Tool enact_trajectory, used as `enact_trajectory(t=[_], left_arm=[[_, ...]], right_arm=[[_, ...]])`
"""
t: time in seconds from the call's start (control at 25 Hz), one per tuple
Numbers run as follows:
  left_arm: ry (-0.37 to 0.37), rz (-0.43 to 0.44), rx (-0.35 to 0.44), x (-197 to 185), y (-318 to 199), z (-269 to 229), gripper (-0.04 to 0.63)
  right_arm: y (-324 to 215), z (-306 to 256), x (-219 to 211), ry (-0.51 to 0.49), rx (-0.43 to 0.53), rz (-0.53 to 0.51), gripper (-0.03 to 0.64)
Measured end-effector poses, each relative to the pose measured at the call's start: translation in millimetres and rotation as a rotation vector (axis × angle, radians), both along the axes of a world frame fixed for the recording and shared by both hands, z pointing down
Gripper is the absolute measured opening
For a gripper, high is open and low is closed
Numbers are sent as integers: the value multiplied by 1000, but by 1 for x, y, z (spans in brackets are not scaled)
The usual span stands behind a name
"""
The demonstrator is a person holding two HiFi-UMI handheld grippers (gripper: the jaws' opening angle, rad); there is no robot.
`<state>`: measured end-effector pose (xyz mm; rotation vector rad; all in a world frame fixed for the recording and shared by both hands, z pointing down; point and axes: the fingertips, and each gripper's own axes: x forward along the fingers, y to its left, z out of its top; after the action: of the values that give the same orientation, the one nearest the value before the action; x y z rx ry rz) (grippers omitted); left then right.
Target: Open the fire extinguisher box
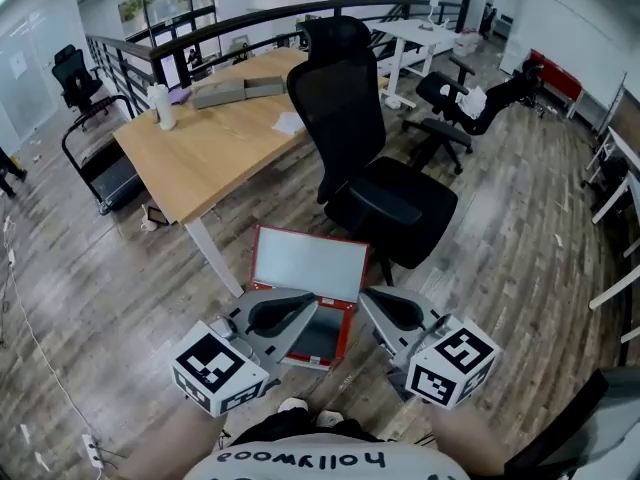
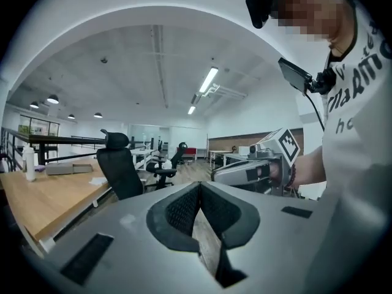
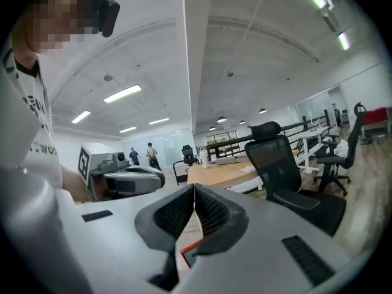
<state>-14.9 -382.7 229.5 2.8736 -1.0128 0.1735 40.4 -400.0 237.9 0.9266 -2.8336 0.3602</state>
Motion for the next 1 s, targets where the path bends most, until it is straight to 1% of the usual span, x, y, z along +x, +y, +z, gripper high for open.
enact_trajectory(t=[0.08, 0.16, 0.24, 0.36, 0.44, 0.64, 1.0], left_arm=[[-21, 33, 13, -1, 4, -2, 6], [-58, 57, 21, -4, 8, 3, 6], [-76, 42, 8, -12, 7, 11, 6], [-28, 1, -32, -25, 1, 12, 6], [-2, -13, -51, -26, -1, 13, 6], [-18, 0, -63, -24, -1, 20, 6], [-11, -13, -103, -27, -6, 34, 6]], right_arm=[[2, 0, -2, -34, -22, 0, 11], [1, 4, -4, -43, -43, 5, 9], [1, 9, -5, -25, -45, 19, 9], [-2, 18, -3, 31, -39, 53, 9], [-6, 22, 0, 52, -44, 77, 9], [-7, 22, 2, 51, -57, 82, 9], [-10, 31, 5, 76, -61, 78, 9]])
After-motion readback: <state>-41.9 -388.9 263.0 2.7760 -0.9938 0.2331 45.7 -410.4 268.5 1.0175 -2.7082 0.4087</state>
